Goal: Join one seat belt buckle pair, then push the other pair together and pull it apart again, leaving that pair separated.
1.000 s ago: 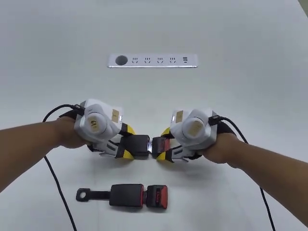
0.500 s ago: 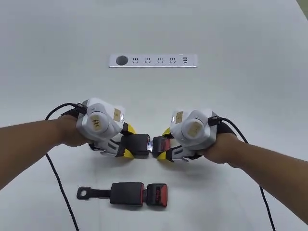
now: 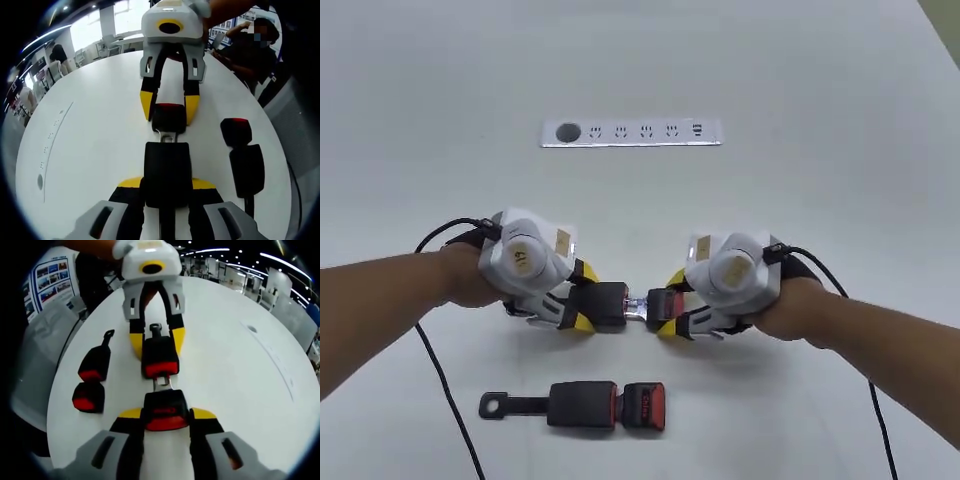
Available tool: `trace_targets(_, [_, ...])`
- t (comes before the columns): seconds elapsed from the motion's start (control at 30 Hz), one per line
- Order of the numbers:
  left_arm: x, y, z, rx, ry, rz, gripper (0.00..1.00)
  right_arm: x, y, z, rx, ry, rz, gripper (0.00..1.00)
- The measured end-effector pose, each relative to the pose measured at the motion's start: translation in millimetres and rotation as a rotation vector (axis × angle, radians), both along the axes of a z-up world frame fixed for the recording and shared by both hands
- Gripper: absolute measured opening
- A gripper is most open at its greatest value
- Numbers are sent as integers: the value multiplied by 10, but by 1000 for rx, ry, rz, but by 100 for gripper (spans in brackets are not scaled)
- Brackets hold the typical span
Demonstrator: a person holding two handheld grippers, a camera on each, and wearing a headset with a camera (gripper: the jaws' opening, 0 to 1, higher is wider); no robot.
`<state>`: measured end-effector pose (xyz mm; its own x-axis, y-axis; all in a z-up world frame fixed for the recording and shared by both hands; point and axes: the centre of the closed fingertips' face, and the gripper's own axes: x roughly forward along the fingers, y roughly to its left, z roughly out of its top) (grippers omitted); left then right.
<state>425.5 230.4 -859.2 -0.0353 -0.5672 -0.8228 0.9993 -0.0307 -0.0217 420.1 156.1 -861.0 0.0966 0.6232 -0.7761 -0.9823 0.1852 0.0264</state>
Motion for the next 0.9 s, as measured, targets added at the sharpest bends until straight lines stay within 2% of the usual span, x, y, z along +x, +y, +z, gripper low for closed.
trace_targets(0.23, [0,0,-2,-1,1,-1,34,-51,-112,12,9,-4,-6,34])
trace_targets(0.6, [-5,-1,-2,7,3,-8,35,-90,-519,-8,-13,14,-47,35])
trace_targets(0.9, [-3,-6,1,8,3,-9,35,-107,-720,15,-10,10,-58,35])
